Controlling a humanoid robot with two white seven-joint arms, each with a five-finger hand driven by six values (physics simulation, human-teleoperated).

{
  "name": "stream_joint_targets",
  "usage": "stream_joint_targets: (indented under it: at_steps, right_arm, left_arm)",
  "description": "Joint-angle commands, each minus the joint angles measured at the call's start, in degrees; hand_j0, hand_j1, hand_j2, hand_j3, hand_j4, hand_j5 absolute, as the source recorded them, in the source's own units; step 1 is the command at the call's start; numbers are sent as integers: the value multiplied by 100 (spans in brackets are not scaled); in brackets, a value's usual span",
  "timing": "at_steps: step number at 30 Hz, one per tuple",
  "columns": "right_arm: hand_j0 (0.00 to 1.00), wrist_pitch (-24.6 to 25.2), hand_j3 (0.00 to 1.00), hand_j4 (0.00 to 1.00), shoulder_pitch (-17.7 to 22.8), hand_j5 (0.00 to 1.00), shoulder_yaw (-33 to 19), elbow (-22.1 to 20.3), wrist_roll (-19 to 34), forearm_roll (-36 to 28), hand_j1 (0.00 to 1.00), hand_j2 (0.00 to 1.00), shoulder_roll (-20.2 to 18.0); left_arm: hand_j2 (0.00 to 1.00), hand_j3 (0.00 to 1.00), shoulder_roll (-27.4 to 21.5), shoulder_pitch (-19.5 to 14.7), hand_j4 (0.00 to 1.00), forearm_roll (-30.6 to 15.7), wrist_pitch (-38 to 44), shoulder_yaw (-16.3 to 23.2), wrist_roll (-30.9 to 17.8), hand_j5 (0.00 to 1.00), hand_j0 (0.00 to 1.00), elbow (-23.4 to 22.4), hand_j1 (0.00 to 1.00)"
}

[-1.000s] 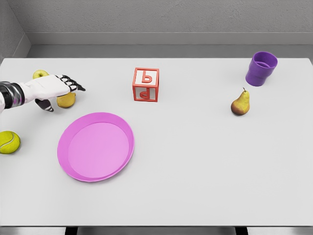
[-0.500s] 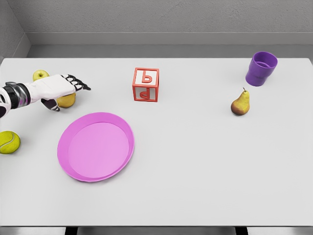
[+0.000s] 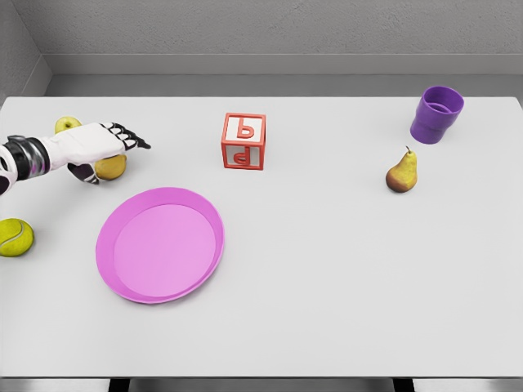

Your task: Put the lemon on the plate with left arm

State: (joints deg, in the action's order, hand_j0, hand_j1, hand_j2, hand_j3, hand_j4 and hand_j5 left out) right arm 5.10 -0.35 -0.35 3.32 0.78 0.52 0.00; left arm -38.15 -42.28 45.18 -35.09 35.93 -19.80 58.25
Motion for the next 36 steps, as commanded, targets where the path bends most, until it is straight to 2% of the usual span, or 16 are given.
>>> stream_joint_targets:
  at_steps: [1,12,14,25,28,31,36]
  right_arm:
    - [100,0,100,100,0,100,0,2,1,1,100,100,0]
    - [100,0,100,100,0,100,0,2,1,1,100,100,0]
    - [100,0,100,100,0,100,0,2,1,1,100,100,0]
    - [100,0,100,100,0,100,0,2,1,1,100,100,0]
    - [100,0,100,100,0,100,0,2,1,1,100,100,0]
    - [100,0,100,100,0,100,0,2,1,1,100,100,0]
    - [100,0,100,100,0,100,0,2,1,1,100,100,0]
  left_arm:
    - [100,100,-8,0,100,-36,9,-8,-6,100,100,-15,100]
    - [100,100,-8,-9,100,26,9,-8,-59,100,100,-129,100]
    - [100,100,9,-18,100,158,9,-8,-68,100,100,-138,100]
    - [99,99,36,-35,99,96,9,-8,-15,99,99,-200,99]
    - [90,90,44,-35,90,96,9,-8,-6,90,90,-200,90]
    - [74,74,44,-35,74,105,9,-8,-15,74,74,-200,74]
    - [59,59,36,-35,59,87,9,45,-24,59,59,-191,59]
